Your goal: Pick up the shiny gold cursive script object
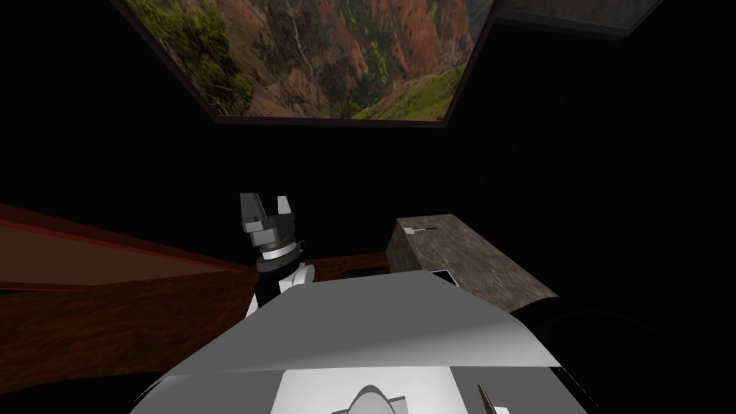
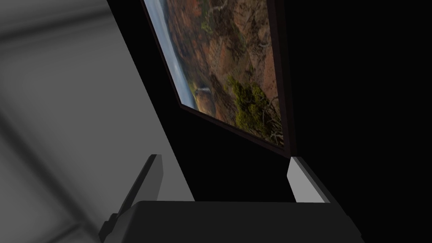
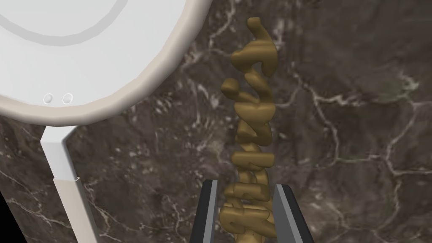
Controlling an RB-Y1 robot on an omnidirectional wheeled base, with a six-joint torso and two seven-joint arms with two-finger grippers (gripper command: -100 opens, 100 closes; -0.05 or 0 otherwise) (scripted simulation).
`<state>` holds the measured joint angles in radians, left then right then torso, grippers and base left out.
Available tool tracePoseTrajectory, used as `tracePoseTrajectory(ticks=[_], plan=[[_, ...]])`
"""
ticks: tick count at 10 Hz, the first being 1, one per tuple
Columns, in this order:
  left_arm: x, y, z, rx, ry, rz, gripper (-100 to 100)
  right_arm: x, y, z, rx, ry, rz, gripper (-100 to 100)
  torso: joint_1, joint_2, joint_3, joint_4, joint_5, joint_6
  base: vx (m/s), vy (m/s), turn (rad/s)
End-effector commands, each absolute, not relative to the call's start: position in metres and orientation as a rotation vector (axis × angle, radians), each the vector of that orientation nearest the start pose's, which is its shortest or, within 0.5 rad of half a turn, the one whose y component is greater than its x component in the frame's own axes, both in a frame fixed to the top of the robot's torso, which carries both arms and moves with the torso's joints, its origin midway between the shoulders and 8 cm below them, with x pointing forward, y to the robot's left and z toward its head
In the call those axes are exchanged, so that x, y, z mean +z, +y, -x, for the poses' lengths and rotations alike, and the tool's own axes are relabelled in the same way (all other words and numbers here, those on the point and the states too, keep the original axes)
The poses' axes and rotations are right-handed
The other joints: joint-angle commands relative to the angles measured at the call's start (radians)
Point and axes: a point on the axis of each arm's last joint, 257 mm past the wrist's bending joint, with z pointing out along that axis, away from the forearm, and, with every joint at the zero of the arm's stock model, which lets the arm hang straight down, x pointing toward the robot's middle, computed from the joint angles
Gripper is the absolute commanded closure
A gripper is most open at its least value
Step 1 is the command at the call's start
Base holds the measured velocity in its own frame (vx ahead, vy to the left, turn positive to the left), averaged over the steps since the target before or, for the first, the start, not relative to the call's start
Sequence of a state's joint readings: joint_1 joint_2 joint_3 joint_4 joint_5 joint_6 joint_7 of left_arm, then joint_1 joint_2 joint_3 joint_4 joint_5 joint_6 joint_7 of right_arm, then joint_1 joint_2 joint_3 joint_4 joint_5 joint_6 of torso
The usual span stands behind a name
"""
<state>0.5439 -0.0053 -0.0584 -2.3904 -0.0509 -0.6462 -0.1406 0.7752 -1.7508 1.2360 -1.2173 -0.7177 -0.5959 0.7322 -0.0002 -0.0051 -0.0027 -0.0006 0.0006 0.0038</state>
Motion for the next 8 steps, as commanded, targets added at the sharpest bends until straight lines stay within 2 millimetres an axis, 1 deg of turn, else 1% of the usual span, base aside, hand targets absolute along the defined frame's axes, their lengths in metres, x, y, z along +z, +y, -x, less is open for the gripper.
tracePoseTrajectory(ticks=[1,2,3,5,6,8], plan=[[0.082,0.25,-0.293,-1.223,0.508,0.42,0,-0.319,-0.664,0.167,-0.177,3.172,-0.101,100,0.0,0.0,0.0,0.0,0.0,0.0,0.041,-0.038,-0.022],[0.082,0.25,-0.293,-1.223,0.508,0.42,0,-0.319,-0.666,0.165,-0.194,3.161,-0.096,100,0.0,0.0,0.0,0.0,0.0,-0.001,0.011,-0.02,0.001],[0.082,0.25,-0.293,-1.223,0.508,0.42,0,-0.314,-0.658,0.176,-0.188,3.19,-0.107,100,0.0,0.001,0.001,0.0,0.0,-0.001,0.03,-0.033,-0.02],[0.082,0.25,-0.293,-1.223,0.508,0.42,0,-0.315,-0.659,0.172,-0.205,3.172,-0.103,100,0.001,0.001,0.001,0.0,0.0,0.0,0.017,-0.023,-0.017],[0.082,0.25,-0.293,-1.223,0.508,0.42,0,-0.309,-0.651,0.184,-0.202,3.202,-0.114,100,0.001,0.002,0.001,0.001,0.0,-0.001,0.025,-0.029,-0.028],[0.082,0.25,-0.293,-1.223,0.508,0.42,0,-0.31,-0.652,0.181,-0.219,3.188,-0.113,100,0.001,0.001,0.001,0.0,0.0,0.0,0.023,-0.023,-0.012]])
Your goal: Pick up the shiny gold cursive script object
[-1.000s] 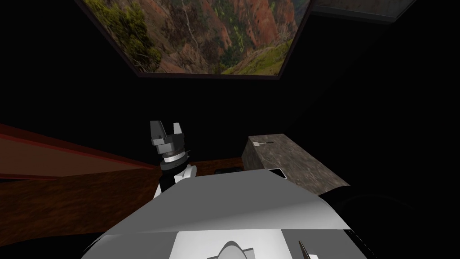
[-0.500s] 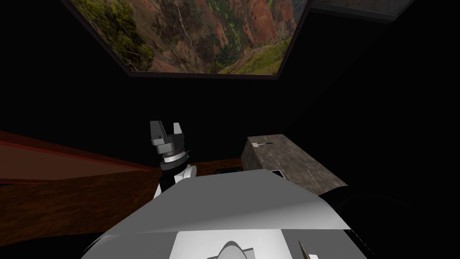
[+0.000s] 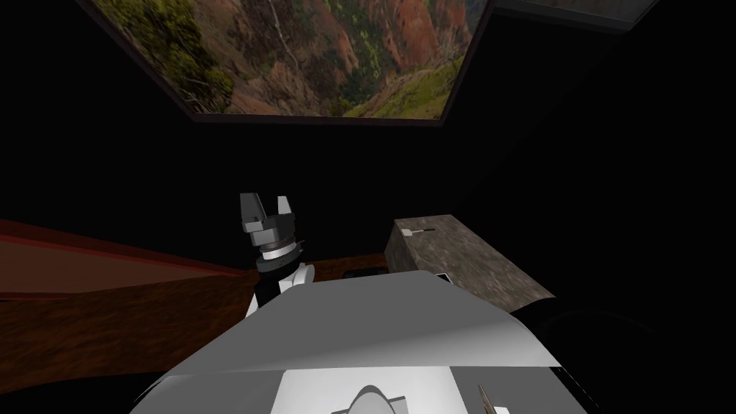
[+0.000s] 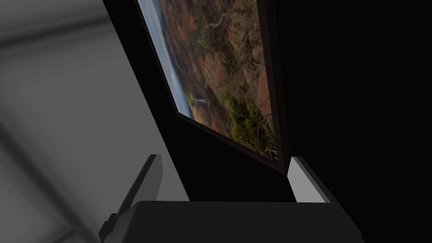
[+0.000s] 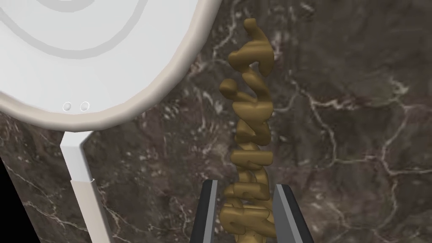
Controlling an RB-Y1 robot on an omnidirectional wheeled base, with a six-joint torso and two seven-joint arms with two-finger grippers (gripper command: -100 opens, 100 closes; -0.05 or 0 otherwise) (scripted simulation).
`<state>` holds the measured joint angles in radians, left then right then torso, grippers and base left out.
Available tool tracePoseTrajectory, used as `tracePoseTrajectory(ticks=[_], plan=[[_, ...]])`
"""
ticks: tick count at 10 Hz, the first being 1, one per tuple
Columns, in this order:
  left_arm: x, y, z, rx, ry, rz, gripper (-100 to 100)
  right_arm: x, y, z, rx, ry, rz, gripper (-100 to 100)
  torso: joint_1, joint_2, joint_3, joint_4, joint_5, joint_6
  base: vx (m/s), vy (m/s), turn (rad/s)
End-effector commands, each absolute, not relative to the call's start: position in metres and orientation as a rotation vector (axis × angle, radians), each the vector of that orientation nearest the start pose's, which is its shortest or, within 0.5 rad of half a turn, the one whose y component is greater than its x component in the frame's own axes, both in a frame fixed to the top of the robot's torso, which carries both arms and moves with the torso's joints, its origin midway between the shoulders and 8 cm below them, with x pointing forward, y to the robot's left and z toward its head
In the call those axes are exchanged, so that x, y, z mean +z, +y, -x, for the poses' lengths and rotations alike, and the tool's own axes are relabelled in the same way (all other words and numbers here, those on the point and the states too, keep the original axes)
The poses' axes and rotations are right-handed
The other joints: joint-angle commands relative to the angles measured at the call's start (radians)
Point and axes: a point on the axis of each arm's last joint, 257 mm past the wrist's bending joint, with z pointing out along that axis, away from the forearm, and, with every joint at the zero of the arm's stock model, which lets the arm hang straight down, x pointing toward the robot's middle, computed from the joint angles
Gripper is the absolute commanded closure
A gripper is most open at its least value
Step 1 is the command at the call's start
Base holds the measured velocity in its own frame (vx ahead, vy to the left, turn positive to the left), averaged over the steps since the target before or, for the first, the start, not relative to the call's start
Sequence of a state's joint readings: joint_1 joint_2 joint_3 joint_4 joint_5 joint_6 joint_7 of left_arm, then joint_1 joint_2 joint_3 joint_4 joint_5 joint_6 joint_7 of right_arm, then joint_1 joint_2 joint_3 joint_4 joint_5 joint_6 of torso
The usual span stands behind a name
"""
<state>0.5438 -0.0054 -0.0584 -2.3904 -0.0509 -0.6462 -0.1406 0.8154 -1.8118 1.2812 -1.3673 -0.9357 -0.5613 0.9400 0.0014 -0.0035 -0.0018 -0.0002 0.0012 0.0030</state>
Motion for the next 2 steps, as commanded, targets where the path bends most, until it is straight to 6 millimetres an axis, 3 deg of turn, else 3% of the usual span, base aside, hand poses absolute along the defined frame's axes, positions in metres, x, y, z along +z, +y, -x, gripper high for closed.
tracePoseTrajectory(ticks=[1,2], plan=[[0.0824,0.2502,-0.2926,-1.223,0.508,0.42,0,-0.3102,-0.6513,0.1816,-0.212,3.191,-0.117,100,0.0,0.0,0.0,0.0,0.0,0.0,0.005,-0.003,0.002],[0.0824,0.2502,-0.2926,-1.223,0.508,0.42,0,-0.3102,-0.6515,0.1813,-0.213,3.191,-0.114,0,0.001,0.001,0.0,0.0,0.0,0.0,0.0,0.0,0.0]])
